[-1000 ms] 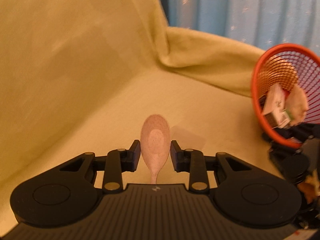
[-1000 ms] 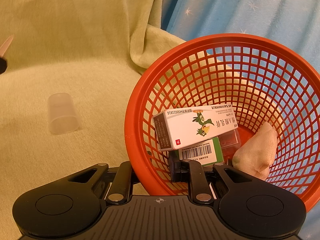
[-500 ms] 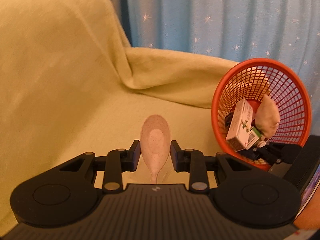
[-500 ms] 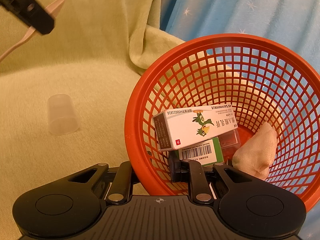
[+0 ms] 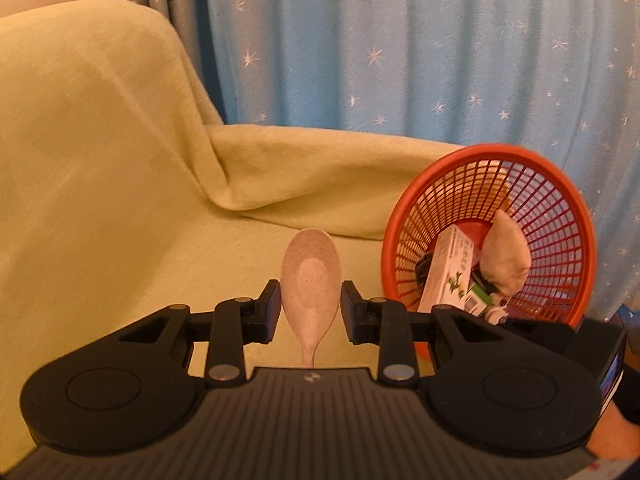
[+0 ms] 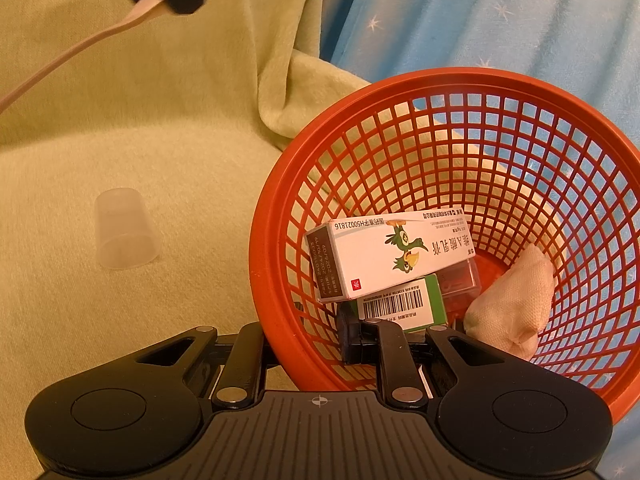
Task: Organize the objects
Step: 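Lift the pink spoon with the left gripper toward the orange basket, then lower the pink spoon into the basket and open the left gripper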
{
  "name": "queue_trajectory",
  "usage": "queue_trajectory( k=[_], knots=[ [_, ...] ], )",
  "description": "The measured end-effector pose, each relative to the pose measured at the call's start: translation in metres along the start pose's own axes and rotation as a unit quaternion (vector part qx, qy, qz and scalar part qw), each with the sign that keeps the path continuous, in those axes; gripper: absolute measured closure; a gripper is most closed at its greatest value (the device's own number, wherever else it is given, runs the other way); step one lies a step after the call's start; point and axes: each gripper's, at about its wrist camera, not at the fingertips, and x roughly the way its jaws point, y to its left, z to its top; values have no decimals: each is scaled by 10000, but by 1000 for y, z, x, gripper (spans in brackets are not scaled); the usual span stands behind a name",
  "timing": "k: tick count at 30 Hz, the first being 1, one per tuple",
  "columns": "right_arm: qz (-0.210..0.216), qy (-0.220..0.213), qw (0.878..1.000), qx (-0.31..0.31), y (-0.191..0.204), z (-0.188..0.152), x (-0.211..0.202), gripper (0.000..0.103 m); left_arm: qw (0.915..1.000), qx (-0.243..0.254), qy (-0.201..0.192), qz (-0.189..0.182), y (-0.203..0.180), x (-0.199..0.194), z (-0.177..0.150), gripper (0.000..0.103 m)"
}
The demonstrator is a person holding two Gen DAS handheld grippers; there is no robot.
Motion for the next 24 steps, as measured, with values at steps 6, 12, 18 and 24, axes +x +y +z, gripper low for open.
queue_trajectory(
  k=[6,12,18,24],
  knots=[
    [4,-2,10000,13,0,0,0,88,9998,106,-62,-163,-13,10,15,76],
    [4,-3,10000,11,0,0,0,88,9989,257,-89,-373,-28,20,29,76],
    [6,-3,10000,8,0,0,1,89,9971,437,-29,-614,-42,29,38,76],
    [13,-6,10000,26,-1,1,2,89,9951,592,16,-787,-58,36,44,76]
  ],
)
